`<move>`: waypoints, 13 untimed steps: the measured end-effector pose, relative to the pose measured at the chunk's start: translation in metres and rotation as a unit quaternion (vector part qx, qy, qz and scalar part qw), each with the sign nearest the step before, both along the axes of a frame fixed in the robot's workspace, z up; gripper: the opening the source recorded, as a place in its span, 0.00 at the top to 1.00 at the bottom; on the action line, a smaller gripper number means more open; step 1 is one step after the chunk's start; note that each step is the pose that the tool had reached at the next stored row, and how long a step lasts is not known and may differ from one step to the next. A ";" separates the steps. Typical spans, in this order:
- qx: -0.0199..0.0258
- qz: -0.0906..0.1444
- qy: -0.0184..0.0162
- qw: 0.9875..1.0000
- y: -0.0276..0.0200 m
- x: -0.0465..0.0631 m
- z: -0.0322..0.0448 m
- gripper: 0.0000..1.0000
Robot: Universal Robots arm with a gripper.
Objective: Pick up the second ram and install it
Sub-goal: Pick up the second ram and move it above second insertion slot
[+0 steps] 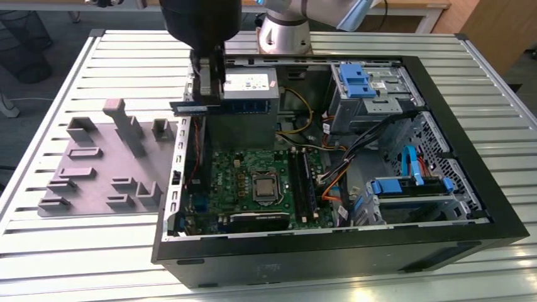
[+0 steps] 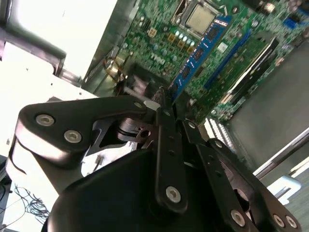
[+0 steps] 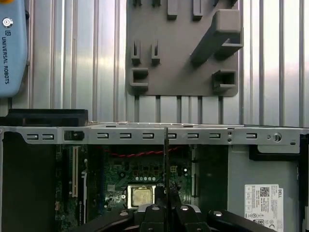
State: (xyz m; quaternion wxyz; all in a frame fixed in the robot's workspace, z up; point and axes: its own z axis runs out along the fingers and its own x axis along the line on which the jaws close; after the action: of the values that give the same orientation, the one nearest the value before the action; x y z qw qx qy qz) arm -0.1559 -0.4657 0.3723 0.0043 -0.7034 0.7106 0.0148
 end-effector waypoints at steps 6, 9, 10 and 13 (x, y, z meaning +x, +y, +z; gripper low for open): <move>0.000 0.000 0.000 1.000 0.0000 0.027 -0.0011 0.86; 0.000 0.000 0.000 1.000 0.0000 0.040 -0.0017 0.86; 0.000 0.000 0.000 1.000 0.0000 0.045 -0.0020 0.86; 0.000 0.000 0.000 1.000 0.0000 0.059 -0.0027 0.86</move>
State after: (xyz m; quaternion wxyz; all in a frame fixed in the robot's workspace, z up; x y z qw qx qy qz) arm -0.0972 -0.4657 0.3696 0.0046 -0.7035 0.7105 0.0151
